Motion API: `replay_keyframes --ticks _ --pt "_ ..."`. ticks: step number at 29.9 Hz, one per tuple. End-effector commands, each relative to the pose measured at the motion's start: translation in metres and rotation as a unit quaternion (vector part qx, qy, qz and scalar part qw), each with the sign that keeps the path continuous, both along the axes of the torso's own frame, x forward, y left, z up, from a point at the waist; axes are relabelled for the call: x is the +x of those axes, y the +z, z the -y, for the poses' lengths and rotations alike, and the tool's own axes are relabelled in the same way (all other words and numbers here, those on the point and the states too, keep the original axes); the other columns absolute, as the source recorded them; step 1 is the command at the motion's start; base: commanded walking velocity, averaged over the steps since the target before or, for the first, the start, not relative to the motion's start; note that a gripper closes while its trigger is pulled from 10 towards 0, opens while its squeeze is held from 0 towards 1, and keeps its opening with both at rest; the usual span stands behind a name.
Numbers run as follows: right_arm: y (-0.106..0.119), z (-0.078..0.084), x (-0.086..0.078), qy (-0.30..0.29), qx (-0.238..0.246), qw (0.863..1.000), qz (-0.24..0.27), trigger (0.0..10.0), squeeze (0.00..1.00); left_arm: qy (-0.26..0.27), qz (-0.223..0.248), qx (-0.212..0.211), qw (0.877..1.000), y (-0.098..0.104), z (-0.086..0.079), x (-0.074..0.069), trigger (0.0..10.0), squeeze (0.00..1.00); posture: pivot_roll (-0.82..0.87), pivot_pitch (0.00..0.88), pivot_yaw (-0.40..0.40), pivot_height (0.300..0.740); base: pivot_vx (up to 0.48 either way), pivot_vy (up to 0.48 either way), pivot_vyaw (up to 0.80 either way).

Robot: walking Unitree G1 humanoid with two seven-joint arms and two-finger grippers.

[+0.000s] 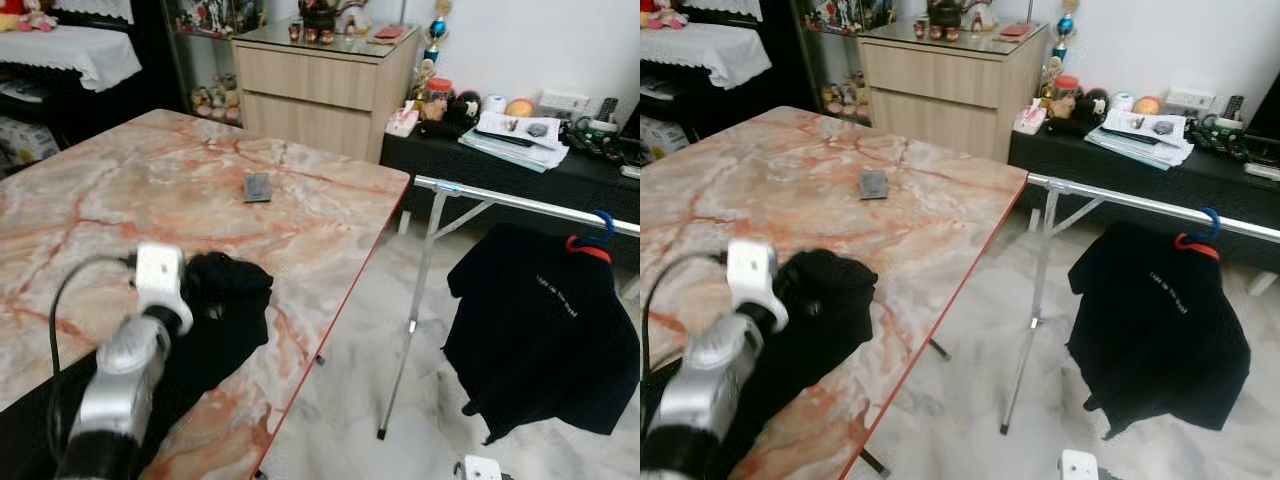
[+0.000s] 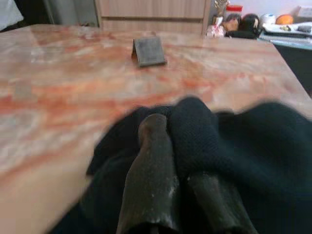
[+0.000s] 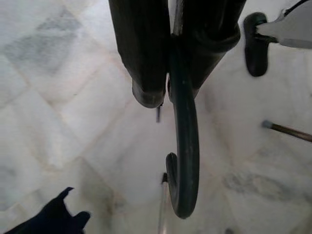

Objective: Hang hanger

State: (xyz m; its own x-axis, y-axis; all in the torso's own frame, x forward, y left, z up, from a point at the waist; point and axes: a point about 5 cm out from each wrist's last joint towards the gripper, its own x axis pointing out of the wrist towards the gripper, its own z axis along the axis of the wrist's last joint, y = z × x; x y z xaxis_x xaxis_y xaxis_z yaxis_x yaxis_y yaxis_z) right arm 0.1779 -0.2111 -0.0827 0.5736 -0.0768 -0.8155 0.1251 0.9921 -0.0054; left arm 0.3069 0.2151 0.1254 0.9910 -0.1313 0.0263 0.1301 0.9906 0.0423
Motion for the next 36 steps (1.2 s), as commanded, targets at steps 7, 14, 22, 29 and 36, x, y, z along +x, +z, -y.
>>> replay_keyframes --ticks 7,14,22,29,36 --pt "-0.001 0.002 -0.002 0.008 -0.004 1.000 -0.007 10.0 0.00 0.026 -0.039 0.022 0.999 -0.014 -0.006 -0.038 10.0 0.00 0.17 0.000 -0.020 0.740 0.000 0.000 0.00" --pt "0.000 0.003 -0.002 0.009 -0.005 1.000 -0.006 10.0 0.00 0.020 -0.057 0.042 0.997 -0.022 -0.003 -0.060 10.0 1.00 0.18 0.000 -0.024 0.740 0.000 0.000 0.00" --pt "0.000 0.005 -0.002 0.012 -0.007 1.000 -0.007 10.0 0.00 0.040 -0.066 0.049 0.996 -0.032 -0.002 -0.080 10.0 1.00 0.18 0.000 -0.033 0.740 0.000 0.000 0.00" --pt "0.001 0.007 -0.002 0.011 -0.008 1.000 -0.005 10.0 0.00 0.060 -0.036 0.017 0.997 -0.025 -0.004 -0.099 10.0 1.00 0.19 0.000 -0.041 0.740 0.000 0.000 0.00" --pt "0.002 0.008 0.000 0.018 -0.011 1.000 -0.006 10.0 0.00 0.115 0.012 -0.010 0.993 -0.008 -0.014 -0.105 10.0 0.00 0.20 0.000 -0.057 0.740 0.000 0.000 0.00"
